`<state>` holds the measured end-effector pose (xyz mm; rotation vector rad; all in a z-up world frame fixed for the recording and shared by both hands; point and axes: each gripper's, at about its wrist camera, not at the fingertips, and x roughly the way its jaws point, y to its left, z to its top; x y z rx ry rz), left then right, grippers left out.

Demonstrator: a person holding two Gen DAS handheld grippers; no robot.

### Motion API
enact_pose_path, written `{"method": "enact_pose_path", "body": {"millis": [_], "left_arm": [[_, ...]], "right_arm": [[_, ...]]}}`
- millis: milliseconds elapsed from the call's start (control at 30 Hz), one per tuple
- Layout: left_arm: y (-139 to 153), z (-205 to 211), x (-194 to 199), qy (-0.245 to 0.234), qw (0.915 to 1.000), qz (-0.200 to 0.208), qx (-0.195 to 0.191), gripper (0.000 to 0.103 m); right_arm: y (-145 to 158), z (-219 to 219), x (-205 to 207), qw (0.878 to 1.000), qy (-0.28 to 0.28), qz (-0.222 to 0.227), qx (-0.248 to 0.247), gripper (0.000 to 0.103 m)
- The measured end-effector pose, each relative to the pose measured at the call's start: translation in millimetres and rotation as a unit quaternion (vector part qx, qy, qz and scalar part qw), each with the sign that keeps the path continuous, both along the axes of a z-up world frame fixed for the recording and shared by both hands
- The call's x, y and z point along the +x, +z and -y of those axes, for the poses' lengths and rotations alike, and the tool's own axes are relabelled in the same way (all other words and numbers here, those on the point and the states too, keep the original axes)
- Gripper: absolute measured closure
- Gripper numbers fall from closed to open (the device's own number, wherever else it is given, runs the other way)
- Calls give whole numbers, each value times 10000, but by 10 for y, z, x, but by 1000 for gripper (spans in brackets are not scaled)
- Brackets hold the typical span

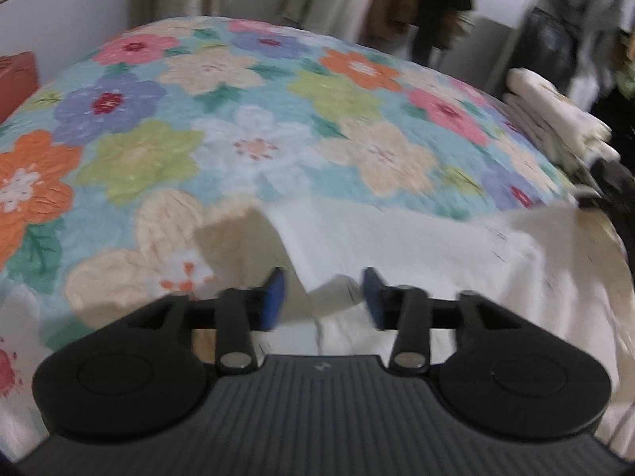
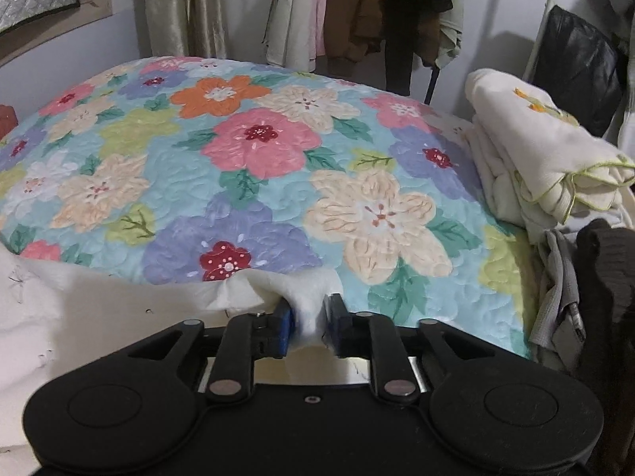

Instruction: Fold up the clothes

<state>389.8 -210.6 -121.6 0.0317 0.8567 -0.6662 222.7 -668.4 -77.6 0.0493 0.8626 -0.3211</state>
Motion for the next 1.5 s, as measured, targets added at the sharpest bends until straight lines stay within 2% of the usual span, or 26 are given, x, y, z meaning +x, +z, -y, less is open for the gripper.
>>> {"method": "enact_pose_path", "body": {"millis": [67, 100, 233, 333, 467, 500, 533, 600, 700, 833, 933, 1067, 1200, 1300, 1367, 1400, 1433, 1500], "left_arm": [[-37, -3, -97, -205, 9997, 62, 145, 45], [-56, -4, -145, -308, 9992, 93, 218, 45], [-177, 123, -185, -557, 9971, 262, 443, 31], [-257, 249, -199, -614, 9952, 228, 729, 31], [-243, 324, -318, -786, 9918, 480, 891, 32], [-236, 338, -332, -817, 9909, 515, 940, 41], [-229, 353, -339, -842, 9900, 538, 996, 66], [-213, 386, -350, -897, 9877, 578, 1141, 93], [-145, 403, -346, -847, 9846, 808, 1297, 101], [79, 344, -193, -503, 9830, 1139, 1347, 101], [347, 287, 23, -128, 9852, 1269, 1148, 101], [613, 250, 361, 289, 9866, 1395, 799, 102], [626, 242, 483, 103, 9947, 868, 550, 101], [440, 272, 332, -288, 9948, 620, 753, 98], [285, 313, 221, -518, 9927, 495, 975, 94], [207, 332, 184, -618, 9916, 404, 1066, 84], [133, 345, 160, -673, 9907, 330, 1135, 68], [21, 368, 128, -756, 9901, 224, 1166, 54]], "right_arm": [[-1, 35, -47, 9999, -99, 50, 35, 54], [-2, 58, -71, 9998, -149, 82, 63, 52], [-47, 279, -214, 9953, -498, 311, 776, 52], [-65, 333, -329, 9911, -664, 391, 1086, 52], [-27, 298, -502, 9901, -588, 353, 1225, 47], [-12, 291, -555, 9901, -536, 353, 1247, 44], [4, 285, -616, 9903, -492, 356, 1249, 42], [3, 313, -707, 9905, -457, 321, 1254, 37], [-57, 411, -784, 9894, -522, 221, 1336, 33], [-204, 541, -841, 9830, -702, 185, 1689, 32], [-245, 557, -817, 9810, -692, 302, 1788, 32], [-255, 530, -688, 9845, -529, 272, 1650, 32], [-261, 532, -555, 9864, -526, 272, 1535, 30], [-228, 467, -497, 9894, -387, 333, 1361, 30], [-198, 398, -477, 9912, -192, 388, 1254, 30], [-192, 378, -466, 9914, -117, 372, 1250, 30], [-197, 358, -443, 9912, -37, 335, 1279, 30], [-209, 317, -399, 9910, 75, 265, 1309, 30]]}}
